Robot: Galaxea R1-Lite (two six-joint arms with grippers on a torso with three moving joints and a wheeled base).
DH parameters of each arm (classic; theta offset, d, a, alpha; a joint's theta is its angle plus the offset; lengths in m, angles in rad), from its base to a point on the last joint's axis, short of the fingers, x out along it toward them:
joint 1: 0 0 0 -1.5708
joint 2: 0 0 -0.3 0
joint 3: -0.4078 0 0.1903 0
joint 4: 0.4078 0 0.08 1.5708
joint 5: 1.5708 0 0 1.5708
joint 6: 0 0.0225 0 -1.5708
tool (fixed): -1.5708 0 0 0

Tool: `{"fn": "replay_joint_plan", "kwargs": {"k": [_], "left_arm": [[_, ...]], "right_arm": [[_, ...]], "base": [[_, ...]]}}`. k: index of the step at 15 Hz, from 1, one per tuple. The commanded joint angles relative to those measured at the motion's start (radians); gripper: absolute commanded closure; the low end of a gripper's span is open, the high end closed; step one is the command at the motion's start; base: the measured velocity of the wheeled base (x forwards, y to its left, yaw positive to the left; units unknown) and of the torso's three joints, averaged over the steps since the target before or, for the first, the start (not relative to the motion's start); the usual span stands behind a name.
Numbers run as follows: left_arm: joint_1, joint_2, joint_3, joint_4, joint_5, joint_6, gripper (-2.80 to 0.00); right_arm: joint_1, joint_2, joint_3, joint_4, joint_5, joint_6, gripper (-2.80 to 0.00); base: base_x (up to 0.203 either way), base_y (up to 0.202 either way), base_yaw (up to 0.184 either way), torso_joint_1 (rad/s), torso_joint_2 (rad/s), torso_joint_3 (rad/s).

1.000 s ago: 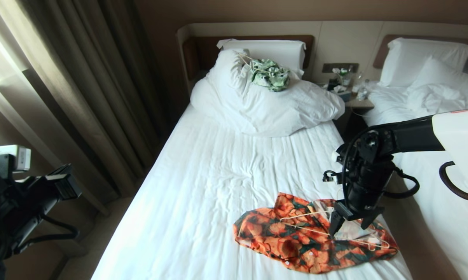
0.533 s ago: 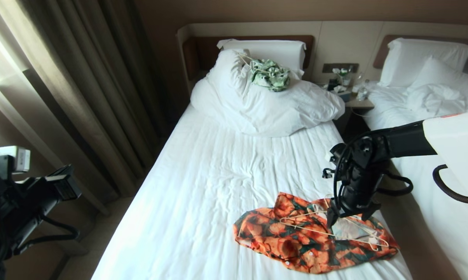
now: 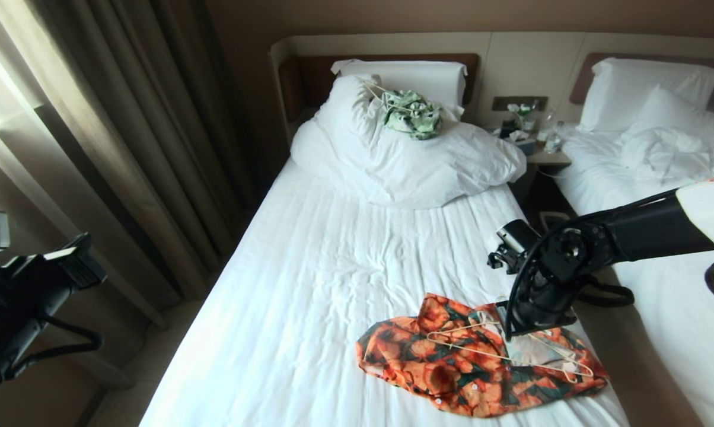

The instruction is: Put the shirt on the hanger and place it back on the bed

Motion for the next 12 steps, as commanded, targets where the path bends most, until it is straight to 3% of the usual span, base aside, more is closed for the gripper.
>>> {"fn": "replay_joint_plan", "kwargs": {"k": [1, 4, 6, 8, 10, 12], "left_arm": [[-0.001, -0.097, 0.029, -0.007, -0.037, -0.067, 0.0], [-0.007, -0.26, 0.127, -0.002, -0.145, -0.12, 0.0], [-0.016, -0.357, 0.177, 0.003, -0.17, -0.128, 0.0], [-0.046, -0.485, 0.203, 0.077, -0.203, -0.13, 0.0], [-0.086, -0.672, 0.185, 0.287, -0.22, -0.131, 0.0], [-0.136, -0.914, 0.104, 0.648, -0.228, -0.138, 0.0]], "right_arm": [[0.034, -0.161, 0.102, -0.04, -0.007, 0.006, 0.0], [0.055, -0.405, 0.257, -0.153, -0.082, 0.011, 0.0], [0.062, -0.596, 0.339, -0.193, -0.133, 0.012, 0.0], [0.05, -0.788, 0.395, -0.21, -0.178, 0.012, 0.0], [0.01, -0.953, 0.448, -0.219, -0.211, 0.012, 0.0], [-0.041, -1.108, 0.489, -0.207, -0.229, 0.013, 0.0]], "base": [[0.0, 0.0, 0.0, 0.0, 0.0, 0.0], [0.0, 0.0, 0.0, 0.0, 0.0, 0.0], [0.0, 0.0, 0.0, 0.0, 0.0, 0.0], [0.0, 0.0, 0.0, 0.0, 0.0, 0.0], [0.0, 0.0, 0.0, 0.0, 0.0, 0.0], [0.0, 0.0, 0.0, 0.0, 0.0, 0.0]]}}
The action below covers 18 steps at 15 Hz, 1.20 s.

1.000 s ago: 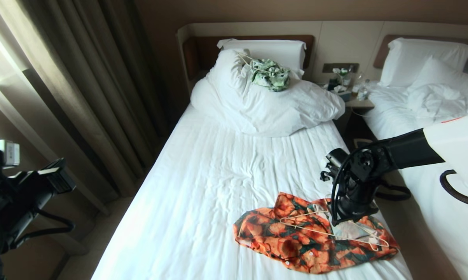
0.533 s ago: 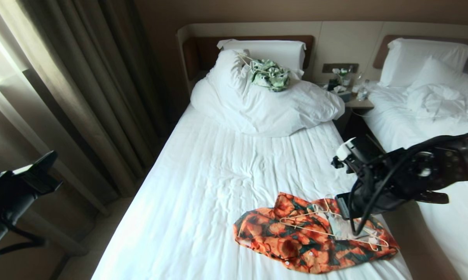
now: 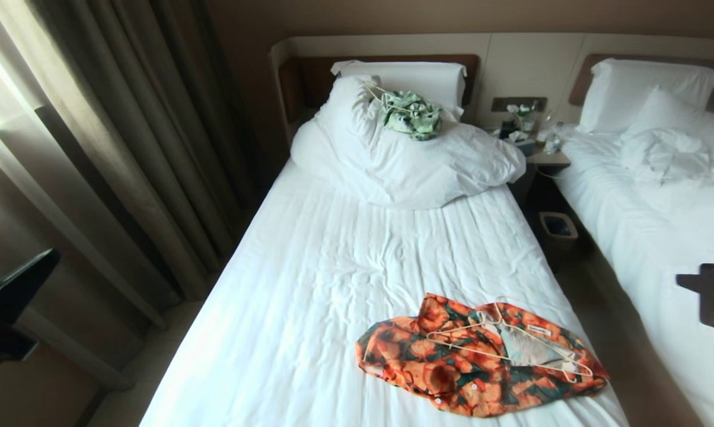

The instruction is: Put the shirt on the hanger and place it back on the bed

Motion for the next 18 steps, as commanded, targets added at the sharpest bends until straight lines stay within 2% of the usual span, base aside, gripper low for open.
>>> {"fn": "replay_joint_plan", "kwargs": {"k": [1, 2, 3, 6, 8, 11, 13, 14, 16, 18], "left_arm": [[-0.055, -0.328, -0.1, 0.452, -0.007, -0.008, 0.0], [-0.09, -0.442, -0.178, 0.714, -0.012, -0.011, 0.0], [-0.115, -0.518, -0.232, 0.868, -0.015, -0.013, 0.0], [-0.161, -0.651, -0.319, 1.095, 0.007, -0.016, 0.0], [-0.176, -0.715, -0.334, 1.2, 0.014, 0.0, 0.0], [-0.196, -0.819, -0.333, 1.287, 0.037, 0.044, 0.0], [-0.199, -0.889, -0.318, 1.296, 0.078, 0.079, 0.0], [-0.199, -0.903, -0.301, 1.294, 0.121, 0.089, 0.0], [-0.199, -0.903, -0.242, 1.288, 0.213, 0.093, 0.0], [-0.199, -0.903, -0.173, 1.242, 0.242, 0.102, 0.0]], "right_arm": [[-0.053, -0.242, 0.035, 0.029, -0.014, 0.002, 0.0], [-0.083, -0.318, 0.044, 0.058, -0.022, 0.003, 0.0], [-0.109, -0.382, 0.048, 0.083, -0.027, 0.001, 0.0], [-0.273, -0.549, 0.065, 0.165, -0.021, -0.032, 0.0], [-0.3, -0.647, 0.11, 0.183, 0.011, -0.065, 0.0], [-0.31, -0.754, 0.214, 0.186, 0.059, -0.08, 0.0], [-0.311, -0.858, 0.28, 0.17, 0.096, -0.106, 0.0], [-0.322, -0.909, 0.335, 0.134, 0.126, -0.136, 0.0], [-0.36, -0.956, 0.486, -0.034, 0.163, -0.196, 0.0], [-0.371, -0.971, 0.632, -0.244, 0.176, -0.229, 0.0]], "base": [[0.0, 0.0, 0.0, 0.0, 0.0, 0.0], [0.0, 0.0, 0.0, 0.0, 0.0, 0.0], [0.0, 0.0, 0.0, 0.0, 0.0, 0.0], [0.0, 0.0, 0.0, 0.0, 0.0, 0.0], [0.0, 0.0, 0.0, 0.0, 0.0, 0.0], [0.0, 0.0, 0.0, 0.0, 0.0, 0.0], [0.0, 0.0, 0.0, 0.0, 0.0, 0.0], [0.0, 0.0, 0.0, 0.0, 0.0, 0.0], [0.0, 0.0, 0.0, 0.0, 0.0, 0.0], [0.0, 0.0, 0.0, 0.0, 0.0, 0.0]]}}
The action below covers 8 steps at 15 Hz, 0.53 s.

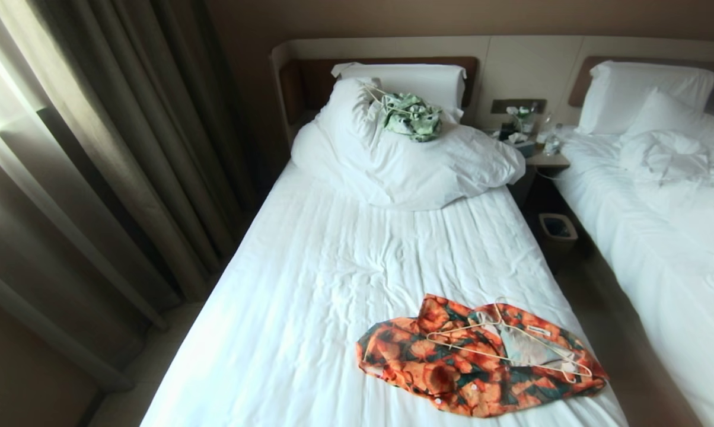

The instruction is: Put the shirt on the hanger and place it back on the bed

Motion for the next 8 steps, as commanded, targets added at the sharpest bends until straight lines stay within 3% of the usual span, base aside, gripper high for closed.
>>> {"fn": "replay_joint_plan", "kwargs": {"k": [1, 3, 5, 8], "left_arm": [[0.0, -0.008, 0.09, -0.07, 0.016, 0.043, 0.0], [0.0, -0.008, 0.242, -0.231, 0.052, 0.18, 0.0], [0.0, -0.008, 0.354, -0.395, 0.069, 0.29, 0.0], [0.0, -0.008, 0.359, -0.315, 0.07, 0.301, 0.0]], "right_arm": [[-0.008, -0.043, 0.159, -0.207, 0.013, -0.014, 0.0], [-0.009, -0.078, 0.289, -0.317, 0.119, -0.022, 0.0], [-0.009, -0.122, 0.334, -0.352, 0.198, -0.02, 0.0], [-0.009, -0.211, 0.371, -0.343, 0.245, -0.026, 0.0]], "base": [[0.0, 0.0, 0.0, 0.0, 0.0, 0.0], [0.0, 0.0, 0.0, 0.0, 0.0, 0.0], [0.0, 0.0, 0.0, 0.0, 0.0, 0.0], [0.0, 0.0, 0.0, 0.0, 0.0, 0.0]]}}
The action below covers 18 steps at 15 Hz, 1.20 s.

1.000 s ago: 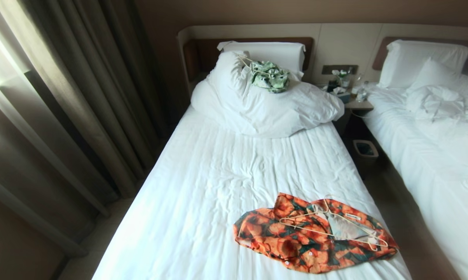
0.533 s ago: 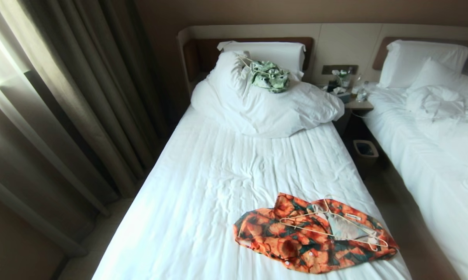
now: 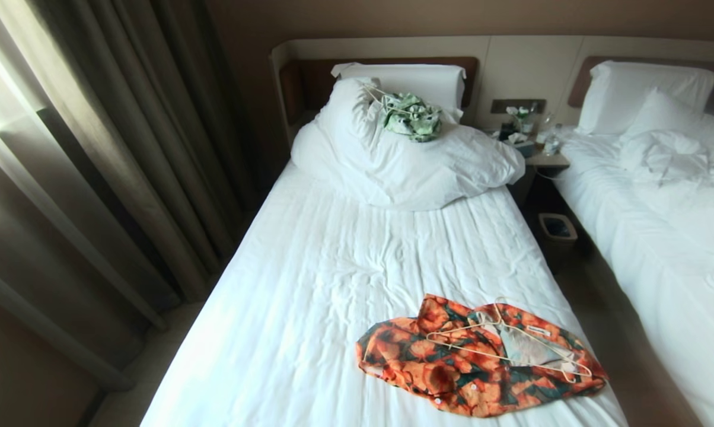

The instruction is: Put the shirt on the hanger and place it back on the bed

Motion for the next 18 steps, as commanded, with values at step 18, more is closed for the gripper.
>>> {"fn": "replay_joint_plan", "kwargs": {"k": [18], "left_arm": [[-0.001, 0.0, 0.009, 0.059, -0.014, -0.004, 0.0]], "right_arm": [[0.0, -0.06, 0.014, 0.166, 0.004, 0.002, 0.0]], "base": [[0.0, 0.0, 0.0, 0.0, 0.0, 0.0]]}}
